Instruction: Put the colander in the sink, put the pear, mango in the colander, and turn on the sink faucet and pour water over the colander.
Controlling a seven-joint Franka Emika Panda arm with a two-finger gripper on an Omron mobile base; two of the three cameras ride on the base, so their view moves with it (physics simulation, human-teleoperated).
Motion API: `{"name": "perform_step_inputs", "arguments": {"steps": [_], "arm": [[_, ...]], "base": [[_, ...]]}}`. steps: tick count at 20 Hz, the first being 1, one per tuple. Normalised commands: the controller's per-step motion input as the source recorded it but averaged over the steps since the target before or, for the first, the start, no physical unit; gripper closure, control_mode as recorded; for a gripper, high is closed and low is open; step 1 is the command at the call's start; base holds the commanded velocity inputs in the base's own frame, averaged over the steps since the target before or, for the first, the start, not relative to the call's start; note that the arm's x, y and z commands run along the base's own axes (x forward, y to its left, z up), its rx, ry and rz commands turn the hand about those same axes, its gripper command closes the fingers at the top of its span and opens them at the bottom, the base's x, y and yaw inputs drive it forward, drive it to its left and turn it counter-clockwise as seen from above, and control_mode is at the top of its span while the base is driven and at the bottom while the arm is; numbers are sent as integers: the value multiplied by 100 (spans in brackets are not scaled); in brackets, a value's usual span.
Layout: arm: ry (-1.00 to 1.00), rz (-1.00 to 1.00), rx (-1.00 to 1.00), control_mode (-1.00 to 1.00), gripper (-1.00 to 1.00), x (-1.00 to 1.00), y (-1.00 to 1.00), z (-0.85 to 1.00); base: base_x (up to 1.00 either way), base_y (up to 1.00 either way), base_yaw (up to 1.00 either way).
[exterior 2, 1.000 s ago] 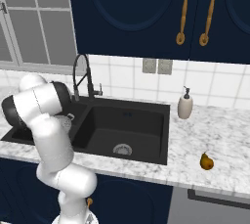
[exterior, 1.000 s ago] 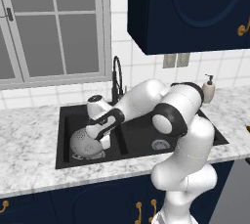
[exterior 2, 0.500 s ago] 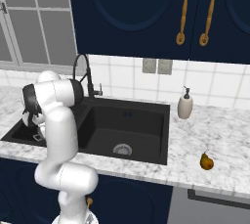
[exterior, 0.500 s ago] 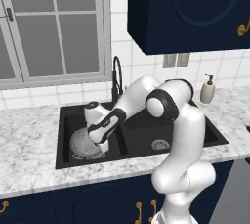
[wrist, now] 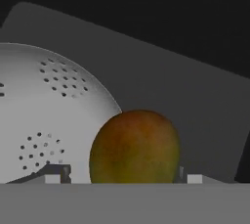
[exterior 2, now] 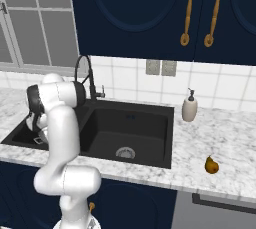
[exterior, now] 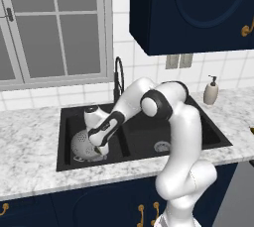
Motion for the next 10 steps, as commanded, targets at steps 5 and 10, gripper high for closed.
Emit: {"name": "perform_step_inputs", "arguments": {"steps": [5,10], "arm": [[-2,0,0,-100,-100,31,5,-33],[-16,-1,0,-100,-100,18,0,-1]], "base": [[0,0,0],[0,0,0]]}}
